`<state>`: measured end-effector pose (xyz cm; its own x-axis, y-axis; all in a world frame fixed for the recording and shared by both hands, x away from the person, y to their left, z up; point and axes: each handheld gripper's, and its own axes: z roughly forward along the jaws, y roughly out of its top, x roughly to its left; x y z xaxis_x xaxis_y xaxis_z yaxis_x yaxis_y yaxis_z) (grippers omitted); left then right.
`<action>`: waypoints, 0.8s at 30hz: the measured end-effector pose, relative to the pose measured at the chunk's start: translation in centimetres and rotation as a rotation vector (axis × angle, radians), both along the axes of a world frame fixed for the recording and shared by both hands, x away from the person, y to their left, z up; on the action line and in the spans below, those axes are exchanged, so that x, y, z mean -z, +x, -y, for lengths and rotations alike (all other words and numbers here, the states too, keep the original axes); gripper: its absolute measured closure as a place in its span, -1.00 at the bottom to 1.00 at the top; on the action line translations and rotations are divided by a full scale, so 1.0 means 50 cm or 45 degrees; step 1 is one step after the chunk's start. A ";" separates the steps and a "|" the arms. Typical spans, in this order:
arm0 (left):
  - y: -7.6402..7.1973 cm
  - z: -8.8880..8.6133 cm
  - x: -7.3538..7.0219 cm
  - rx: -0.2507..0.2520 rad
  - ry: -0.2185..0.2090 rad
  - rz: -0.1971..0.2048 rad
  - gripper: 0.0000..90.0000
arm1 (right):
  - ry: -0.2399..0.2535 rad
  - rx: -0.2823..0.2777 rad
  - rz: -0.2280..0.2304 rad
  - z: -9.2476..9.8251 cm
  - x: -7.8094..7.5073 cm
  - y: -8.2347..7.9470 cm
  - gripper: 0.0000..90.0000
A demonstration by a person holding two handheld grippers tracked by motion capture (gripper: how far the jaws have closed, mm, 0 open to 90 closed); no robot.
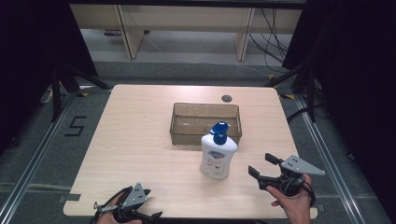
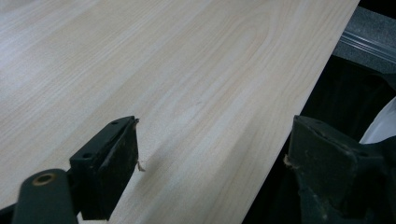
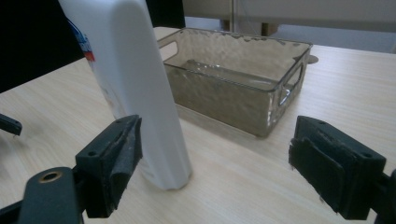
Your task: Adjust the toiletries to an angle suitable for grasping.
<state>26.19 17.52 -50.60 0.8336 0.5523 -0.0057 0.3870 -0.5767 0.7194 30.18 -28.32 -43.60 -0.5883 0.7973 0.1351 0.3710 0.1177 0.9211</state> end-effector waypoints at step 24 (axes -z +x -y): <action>-0.001 0.001 0.002 -0.009 -0.001 -0.002 -0.65 | -0.004 -0.093 0.041 -0.032 -0.041 -0.004 -0.59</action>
